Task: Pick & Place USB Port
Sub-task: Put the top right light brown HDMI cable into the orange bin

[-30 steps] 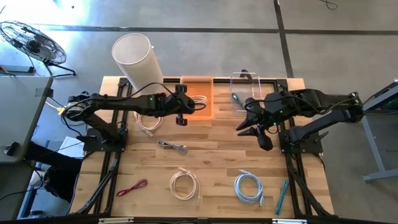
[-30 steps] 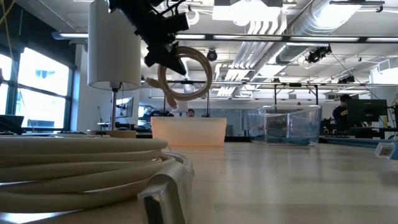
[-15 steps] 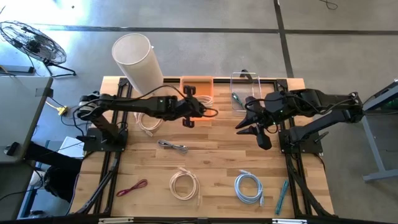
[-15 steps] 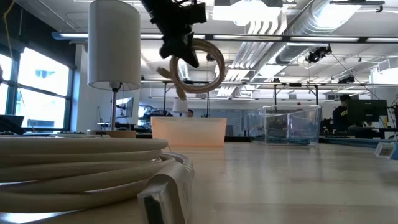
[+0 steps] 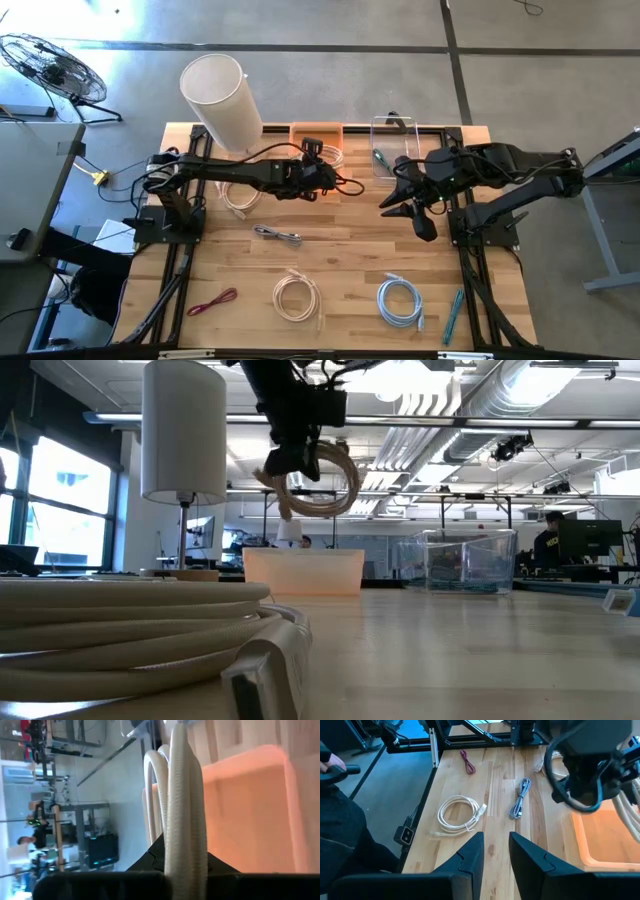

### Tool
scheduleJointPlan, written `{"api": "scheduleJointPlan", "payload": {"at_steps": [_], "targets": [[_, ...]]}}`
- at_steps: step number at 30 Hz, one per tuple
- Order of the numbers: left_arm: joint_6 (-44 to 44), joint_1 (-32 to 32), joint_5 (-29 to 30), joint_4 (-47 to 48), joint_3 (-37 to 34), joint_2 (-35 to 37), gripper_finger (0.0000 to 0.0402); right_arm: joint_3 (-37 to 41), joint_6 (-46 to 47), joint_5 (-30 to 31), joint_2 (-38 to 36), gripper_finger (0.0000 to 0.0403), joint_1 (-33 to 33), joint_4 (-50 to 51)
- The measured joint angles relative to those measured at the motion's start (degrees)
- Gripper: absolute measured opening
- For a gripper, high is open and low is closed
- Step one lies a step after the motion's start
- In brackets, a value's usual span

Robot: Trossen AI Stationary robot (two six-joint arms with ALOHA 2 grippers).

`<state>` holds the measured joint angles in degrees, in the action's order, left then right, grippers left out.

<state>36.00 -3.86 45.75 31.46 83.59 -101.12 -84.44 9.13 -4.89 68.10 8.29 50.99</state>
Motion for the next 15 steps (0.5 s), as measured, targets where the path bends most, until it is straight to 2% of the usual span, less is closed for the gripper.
{"api": "scheduleJointPlan", "payload": {"at_steps": [2, 8, 15], "targets": [[0.99, -0.43, -0.40, -3.25, 0.31, -1.13, 0.0009, 0.00, -0.03, 0.00, 0.00, 0.0083, 0.00, 0.27], [1.22, -3.77, -3.13, 0.21, -0.03, -3.26, 0.0009, 0.00, 0.45, -0.61, 0.00, 0.0083, 0.01, 0.36], [1.55, -5.42, -3.04, -0.87, 0.09, -4.02, 0.0008, 0.00, 1.28, -1.62, 0.00, 0.0083, 0.85, 1.28]]}}
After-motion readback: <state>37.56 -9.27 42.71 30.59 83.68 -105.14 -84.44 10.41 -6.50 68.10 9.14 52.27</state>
